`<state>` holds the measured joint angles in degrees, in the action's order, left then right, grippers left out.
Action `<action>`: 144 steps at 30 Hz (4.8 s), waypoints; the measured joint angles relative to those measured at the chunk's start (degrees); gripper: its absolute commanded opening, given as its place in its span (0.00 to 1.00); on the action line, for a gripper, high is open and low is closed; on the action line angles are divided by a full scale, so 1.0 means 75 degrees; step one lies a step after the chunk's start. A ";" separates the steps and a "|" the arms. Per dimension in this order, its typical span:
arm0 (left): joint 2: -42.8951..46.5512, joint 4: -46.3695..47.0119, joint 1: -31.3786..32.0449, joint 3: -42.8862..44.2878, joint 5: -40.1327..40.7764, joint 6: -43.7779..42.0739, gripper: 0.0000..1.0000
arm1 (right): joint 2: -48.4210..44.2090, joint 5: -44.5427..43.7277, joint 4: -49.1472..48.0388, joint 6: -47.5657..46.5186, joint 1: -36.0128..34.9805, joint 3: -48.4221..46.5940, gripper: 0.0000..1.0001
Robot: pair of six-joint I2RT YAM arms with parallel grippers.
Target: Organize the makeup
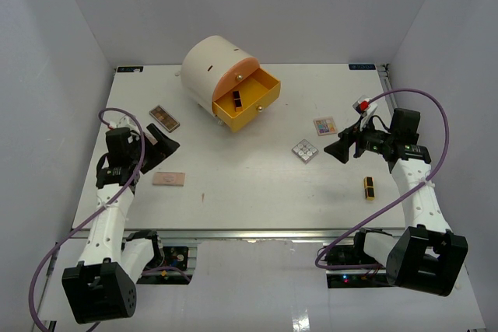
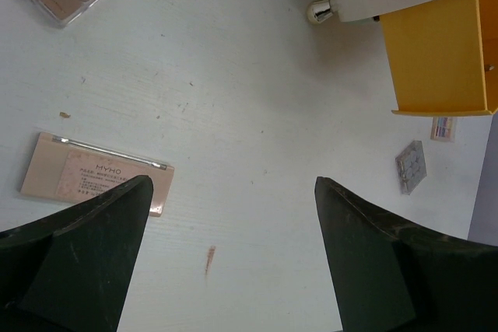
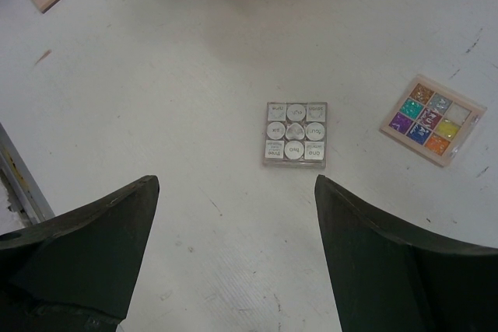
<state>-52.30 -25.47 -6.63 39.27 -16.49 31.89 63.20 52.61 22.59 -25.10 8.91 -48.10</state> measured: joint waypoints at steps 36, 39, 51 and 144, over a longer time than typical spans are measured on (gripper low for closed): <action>0.0734 0.0535 0.0067 -0.0688 -0.0944 -0.0397 0.96 | 0.0436 -0.0105 -0.0405 -0.0436 0.0093 0.0408 0.87; 0.0738 0.0611 0.0085 -0.0688 -0.1037 -0.0396 0.96 | 0.0440 -0.0099 -0.0408 -0.0503 0.0165 0.0424 0.87; 0.2053 0.1370 0.0102 -0.1007 -0.2131 -0.0465 0.98 | 0.0430 -0.0083 -0.0417 -0.0486 0.0250 0.0452 0.90; 0.2134 0.1282 0.0152 -0.0834 -0.3062 0.0049 0.98 | 0.1579 -0.4598 0.1416 -0.2716 -0.3954 -0.2640 0.08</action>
<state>-36.30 -15.85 -5.50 33.01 -39.46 32.26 75.04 18.13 33.21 -45.47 -20.75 -67.89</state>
